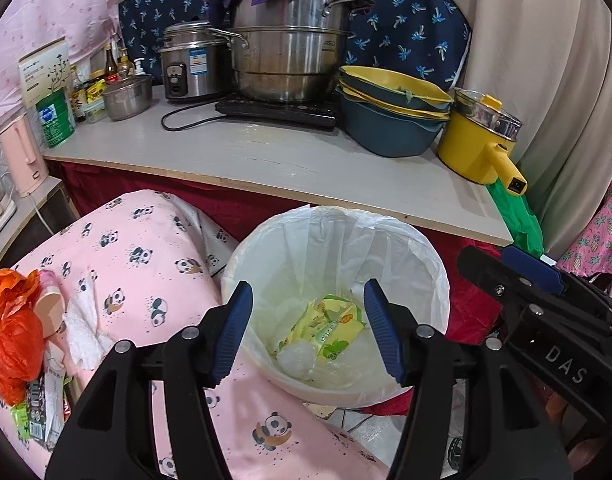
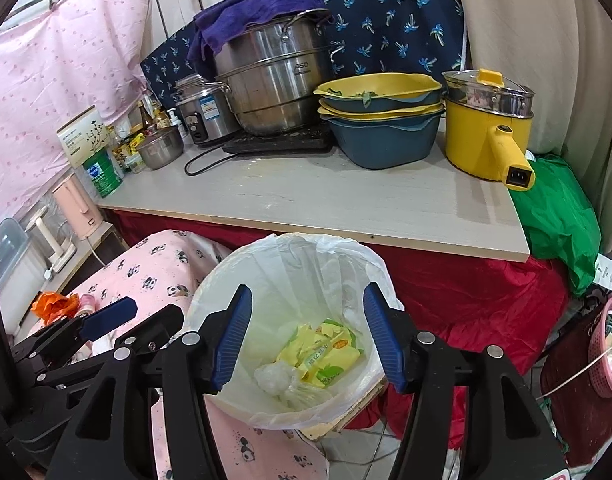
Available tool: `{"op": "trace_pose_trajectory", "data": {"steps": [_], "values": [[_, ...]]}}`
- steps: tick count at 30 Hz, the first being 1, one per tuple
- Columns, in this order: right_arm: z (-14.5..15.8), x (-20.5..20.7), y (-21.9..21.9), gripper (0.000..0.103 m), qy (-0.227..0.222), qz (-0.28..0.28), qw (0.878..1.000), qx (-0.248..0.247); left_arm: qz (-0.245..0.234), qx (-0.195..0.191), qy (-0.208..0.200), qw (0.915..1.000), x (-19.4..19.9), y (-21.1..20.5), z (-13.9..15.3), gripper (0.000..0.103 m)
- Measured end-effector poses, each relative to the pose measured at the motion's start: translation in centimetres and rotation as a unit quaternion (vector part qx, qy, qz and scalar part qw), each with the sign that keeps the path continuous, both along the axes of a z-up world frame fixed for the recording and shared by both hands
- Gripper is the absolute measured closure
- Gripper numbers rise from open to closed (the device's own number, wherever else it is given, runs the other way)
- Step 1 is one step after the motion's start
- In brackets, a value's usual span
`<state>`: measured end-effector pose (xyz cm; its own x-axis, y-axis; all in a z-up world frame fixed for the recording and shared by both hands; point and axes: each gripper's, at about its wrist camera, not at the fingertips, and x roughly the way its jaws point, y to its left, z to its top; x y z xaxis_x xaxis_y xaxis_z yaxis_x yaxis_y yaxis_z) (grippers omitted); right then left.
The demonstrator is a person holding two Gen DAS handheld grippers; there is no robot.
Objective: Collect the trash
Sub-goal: 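Return the right tool to the table and reach for the orange bag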
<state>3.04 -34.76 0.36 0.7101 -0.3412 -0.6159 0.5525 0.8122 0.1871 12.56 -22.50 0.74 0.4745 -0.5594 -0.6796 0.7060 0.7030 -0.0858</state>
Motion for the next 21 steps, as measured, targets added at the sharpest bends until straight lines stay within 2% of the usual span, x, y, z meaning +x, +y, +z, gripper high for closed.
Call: {"op": "trace_pose_trajectory", "data": {"steps": [10, 21], "values": [[1.1, 1.2, 4.0, 0.041, -0.004, 0.044, 0.999, -0.01, 0.062, -0.005, -0.007, 0.998, 0.2, 5.9, 0.8, 0.044], [1.1, 4.4, 10.6, 0.041, 0.003, 0.126, 0.992, -0.015, 0.164, -0.004, -0.003, 0.9865, 1.3, 15.0, 0.5, 0.038]]}}
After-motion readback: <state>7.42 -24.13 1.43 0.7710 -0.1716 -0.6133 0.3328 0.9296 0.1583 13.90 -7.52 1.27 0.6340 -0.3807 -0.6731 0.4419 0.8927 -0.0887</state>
